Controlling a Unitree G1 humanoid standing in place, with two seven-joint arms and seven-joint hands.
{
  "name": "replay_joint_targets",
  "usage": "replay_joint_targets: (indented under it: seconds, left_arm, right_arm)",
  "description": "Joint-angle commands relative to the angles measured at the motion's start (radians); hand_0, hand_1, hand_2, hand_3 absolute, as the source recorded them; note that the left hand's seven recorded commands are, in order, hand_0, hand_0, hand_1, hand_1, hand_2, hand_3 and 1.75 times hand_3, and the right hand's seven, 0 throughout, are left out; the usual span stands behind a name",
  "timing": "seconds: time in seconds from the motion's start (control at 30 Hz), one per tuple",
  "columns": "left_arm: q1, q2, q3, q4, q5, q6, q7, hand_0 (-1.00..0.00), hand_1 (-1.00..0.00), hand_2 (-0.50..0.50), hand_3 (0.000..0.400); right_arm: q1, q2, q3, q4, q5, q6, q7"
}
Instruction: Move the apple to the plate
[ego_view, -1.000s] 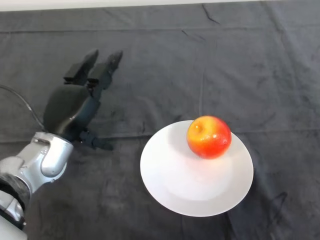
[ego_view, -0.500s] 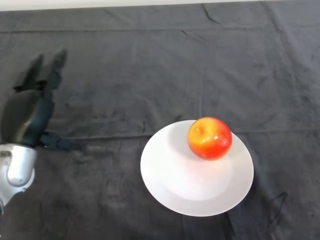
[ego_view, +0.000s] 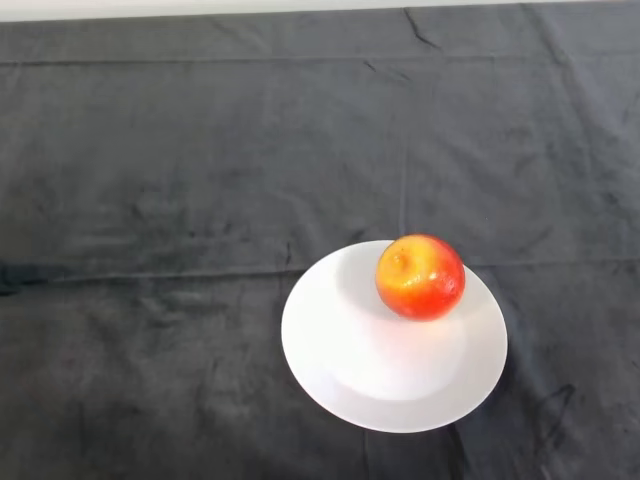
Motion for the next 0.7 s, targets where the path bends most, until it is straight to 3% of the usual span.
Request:
replay_joint_targets:
  seconds: [0.03, 0.7]
  left_arm:
    - [0.047, 0.063, 0.041, 0.031, -0.036, 0.015, -0.016, 0.00, 0.00, 0.00, 0.000]
    - [0.158, 0.087, 0.346, 0.010, -0.315, 0.094, -0.100, 0.00, 0.00, 0.00, 0.000]
  right_arm:
    - [0.035, -0.022, -0.0063, 0.016, 0.0067, -0.007, 0.0044]
    - [0.036, -0.020, -0.0059, 0.013, 0.0068, -0.007, 0.0032]
